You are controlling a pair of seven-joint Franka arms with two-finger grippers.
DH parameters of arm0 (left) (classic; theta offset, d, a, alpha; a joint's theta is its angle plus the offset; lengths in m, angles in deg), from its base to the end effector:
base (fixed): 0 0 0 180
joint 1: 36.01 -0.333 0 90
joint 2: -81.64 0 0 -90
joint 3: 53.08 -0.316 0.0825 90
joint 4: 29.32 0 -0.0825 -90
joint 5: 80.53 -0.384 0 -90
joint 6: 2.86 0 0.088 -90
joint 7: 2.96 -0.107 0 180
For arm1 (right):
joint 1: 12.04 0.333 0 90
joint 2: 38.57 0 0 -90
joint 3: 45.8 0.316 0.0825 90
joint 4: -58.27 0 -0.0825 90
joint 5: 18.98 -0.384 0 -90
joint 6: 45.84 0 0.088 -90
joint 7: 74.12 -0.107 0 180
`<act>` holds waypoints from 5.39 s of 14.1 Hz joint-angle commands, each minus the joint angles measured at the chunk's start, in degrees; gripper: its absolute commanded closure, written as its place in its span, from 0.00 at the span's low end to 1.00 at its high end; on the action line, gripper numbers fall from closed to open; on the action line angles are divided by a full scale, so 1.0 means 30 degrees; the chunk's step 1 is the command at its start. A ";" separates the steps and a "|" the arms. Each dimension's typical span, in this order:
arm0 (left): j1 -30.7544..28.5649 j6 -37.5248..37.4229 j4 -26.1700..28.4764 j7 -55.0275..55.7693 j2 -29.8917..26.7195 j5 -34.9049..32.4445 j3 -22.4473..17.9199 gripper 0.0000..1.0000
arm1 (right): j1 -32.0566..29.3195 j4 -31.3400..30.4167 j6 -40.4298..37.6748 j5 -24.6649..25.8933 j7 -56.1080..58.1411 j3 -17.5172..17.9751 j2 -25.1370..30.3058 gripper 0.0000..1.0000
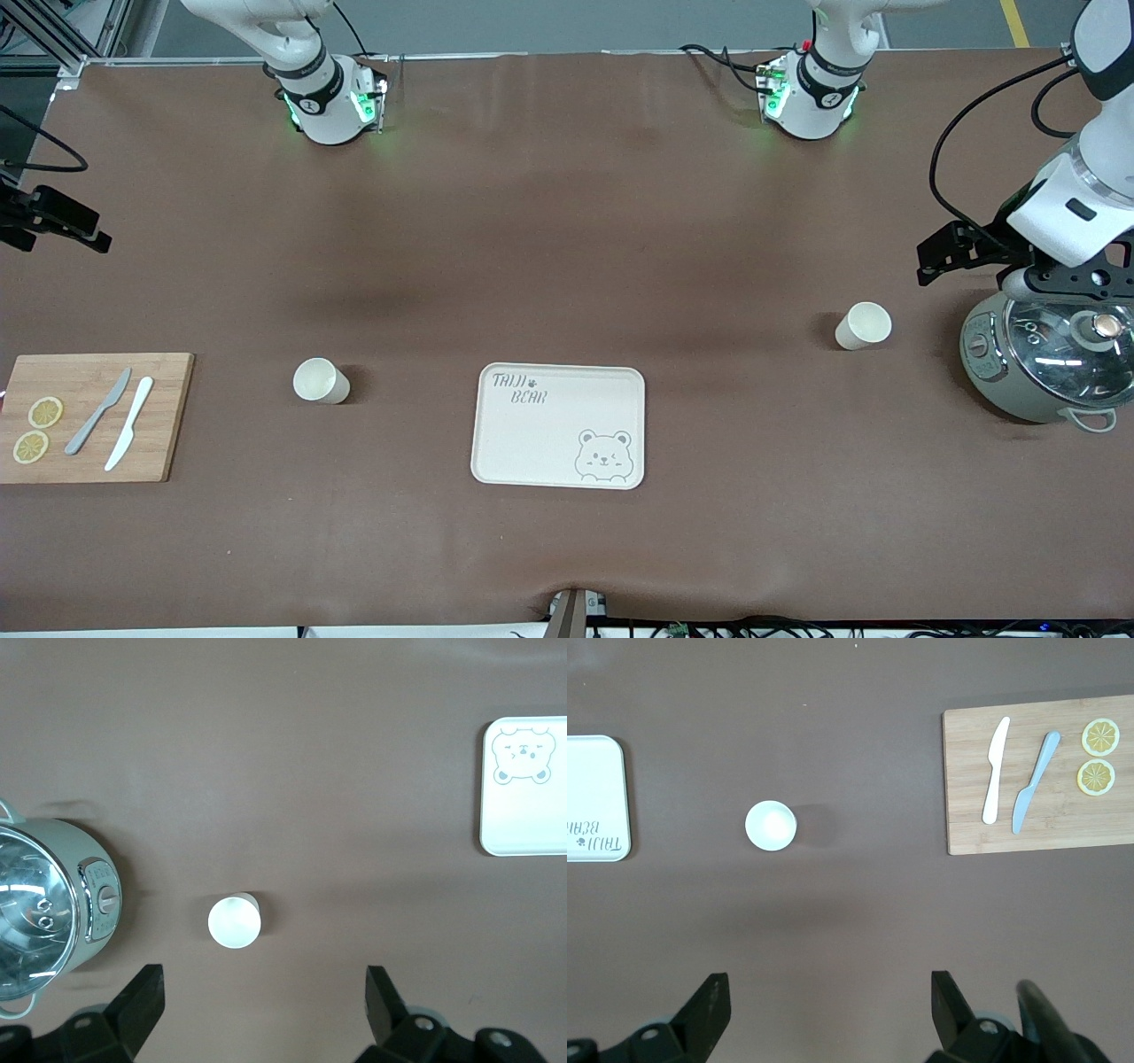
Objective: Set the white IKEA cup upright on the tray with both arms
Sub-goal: 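Reach the left gripper toward the white paper cup beside the pot, then lower the left gripper around the cup and close it, then carry the cup with the left gripper while the right gripper reaches the other cup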
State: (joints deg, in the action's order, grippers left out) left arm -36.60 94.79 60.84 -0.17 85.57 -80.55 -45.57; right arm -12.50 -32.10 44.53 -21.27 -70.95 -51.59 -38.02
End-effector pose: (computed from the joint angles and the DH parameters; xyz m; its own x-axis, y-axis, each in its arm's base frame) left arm 0.5832 -0.0682 0.5965 0.9955 -0.0710 0.0622 -0.0718 -0.9973 0.0117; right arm 0.5494 -0.0562 0.6274 0.9985 -0.0540 0.0118 -0.0535 -0.9978 -0.0403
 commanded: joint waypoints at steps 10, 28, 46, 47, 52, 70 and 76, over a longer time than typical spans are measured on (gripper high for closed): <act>0.0049 0.0291 0.0707 0.0329 0.0271 -0.0109 0.0074 0.00 | -0.0200 -0.0052 -0.0242 -0.0145 0.0352 -0.0032 0.0196 0.00; -0.1707 1.2556 1.2331 -0.1133 -0.0050 -0.1017 0.0132 0.00 | -0.0171 -0.0081 -0.0183 -0.0116 0.0293 -0.0061 0.0196 0.00; -0.4316 1.9715 1.5738 -0.4796 0.3113 -0.1017 0.0074 0.00 | -0.0171 -0.0081 -0.0095 -0.0116 0.0322 -0.0032 0.0137 0.00; -0.4316 1.9746 1.5709 -0.4827 0.3259 -0.1017 0.0074 0.00 | -0.0171 -0.0081 -0.0095 -0.0116 0.0322 -0.0032 0.0137 0.00; -0.4287 1.9775 1.5650 -0.4768 0.3203 -0.0988 0.0074 0.87 | -0.0141 -0.0052 -0.0183 -0.0145 0.0352 -0.0032 0.0108 0.00; -0.2971 1.4277 1.0385 -0.1436 0.3641 -0.0959 0.0628 1.00 | 0.1469 -0.0052 0.3740 -0.0175 -0.1846 0.0026 -0.2057 0.00; -0.0425 1.0291 0.5027 0.3250 0.5482 -0.0753 0.0660 1.00 | 0.2025 -0.0081 0.6404 -0.0204 -0.1875 0.0026 -0.4107 0.00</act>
State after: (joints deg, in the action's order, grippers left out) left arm -39.86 130.22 83.68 5.39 97.42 -82.57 -43.64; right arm -7.30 -32.68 61.62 -21.41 -75.74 -51.27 -48.62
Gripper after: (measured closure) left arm 0.965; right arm 0.000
